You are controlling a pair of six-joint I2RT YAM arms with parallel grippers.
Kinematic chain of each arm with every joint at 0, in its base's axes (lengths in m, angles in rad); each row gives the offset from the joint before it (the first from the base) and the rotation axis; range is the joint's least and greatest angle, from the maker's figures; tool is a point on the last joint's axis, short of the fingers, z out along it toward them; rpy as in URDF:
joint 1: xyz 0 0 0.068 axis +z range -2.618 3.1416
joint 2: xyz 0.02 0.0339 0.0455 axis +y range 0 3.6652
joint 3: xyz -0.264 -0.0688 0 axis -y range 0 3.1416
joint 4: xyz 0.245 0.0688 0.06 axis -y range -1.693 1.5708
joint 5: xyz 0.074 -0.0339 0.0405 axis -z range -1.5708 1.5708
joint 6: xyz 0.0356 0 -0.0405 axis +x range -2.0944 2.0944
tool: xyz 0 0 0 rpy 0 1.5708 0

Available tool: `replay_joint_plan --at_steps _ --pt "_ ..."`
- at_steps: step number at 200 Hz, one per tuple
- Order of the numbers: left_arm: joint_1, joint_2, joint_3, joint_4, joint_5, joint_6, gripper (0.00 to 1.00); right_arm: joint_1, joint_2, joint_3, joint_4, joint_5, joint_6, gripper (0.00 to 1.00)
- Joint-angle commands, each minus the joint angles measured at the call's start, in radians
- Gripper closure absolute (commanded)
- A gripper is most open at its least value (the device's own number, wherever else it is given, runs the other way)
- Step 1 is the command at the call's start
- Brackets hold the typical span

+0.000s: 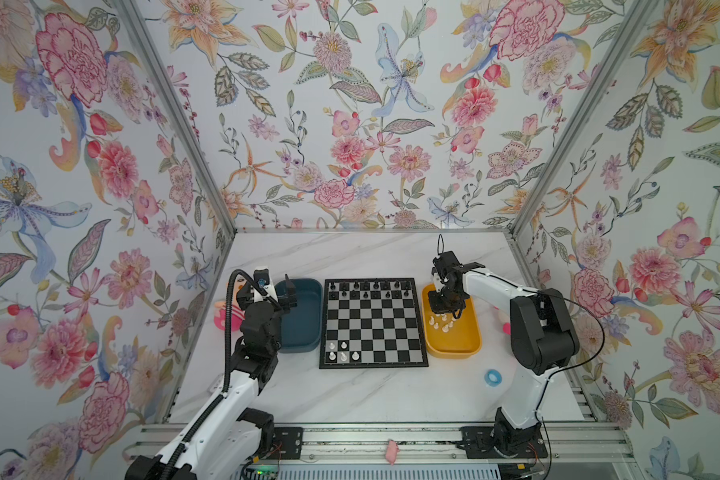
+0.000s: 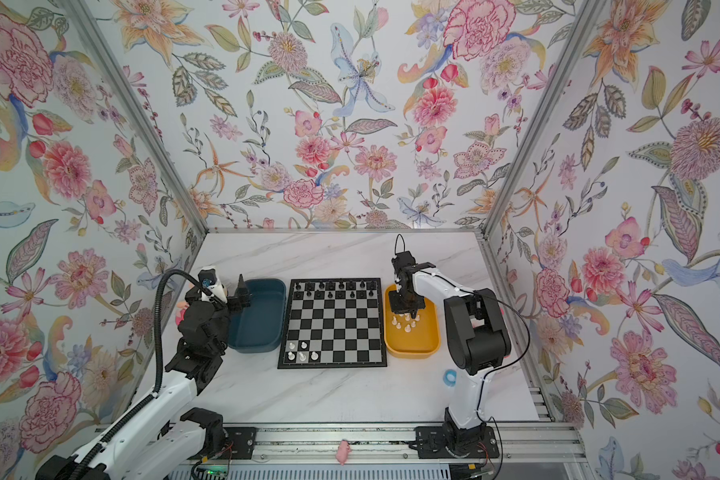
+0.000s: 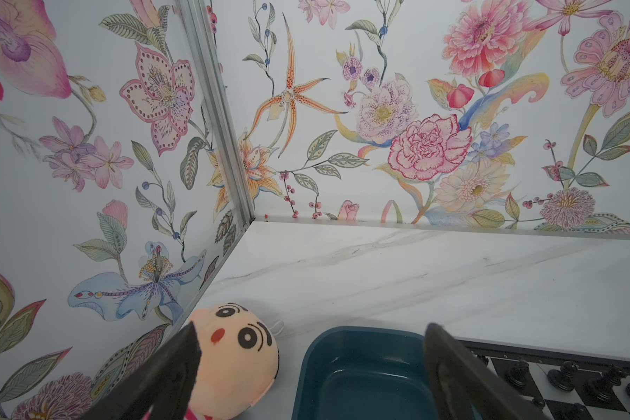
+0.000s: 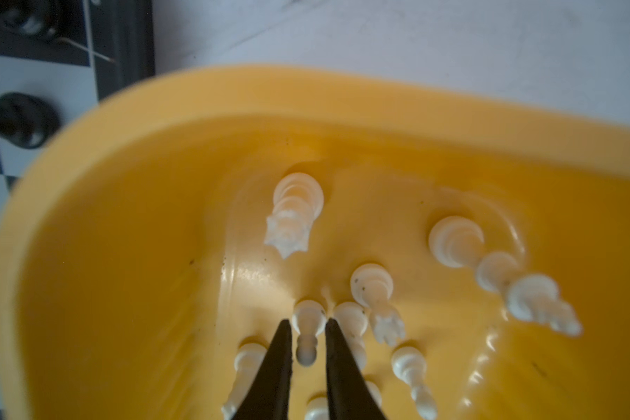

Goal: Set up the chess pieces on the board
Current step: 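Lower the right gripper into the yellow tray and grasp a white pawn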

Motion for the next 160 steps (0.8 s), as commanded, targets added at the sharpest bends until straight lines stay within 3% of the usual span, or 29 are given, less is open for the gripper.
replay_joint_plan --at_steps 1,96,160 --pt "-0.012 -0.016 0.021 0.011 0.012 -0.008 0.03 -0.004 0.018 -0.011 -0.003 -0.016 -0.007 0.8" --pt "-0.012 -0.027 0.015 0.006 0.005 -0.007 0.03 -0.004 0.019 -0.009 -0.003 -0.018 -0.002 0.93" --pt "-0.012 -0.05 0.003 0.005 -0.001 -0.004 0.03 0.004 -0.019 0.026 -0.049 0.003 -0.004 0.97"
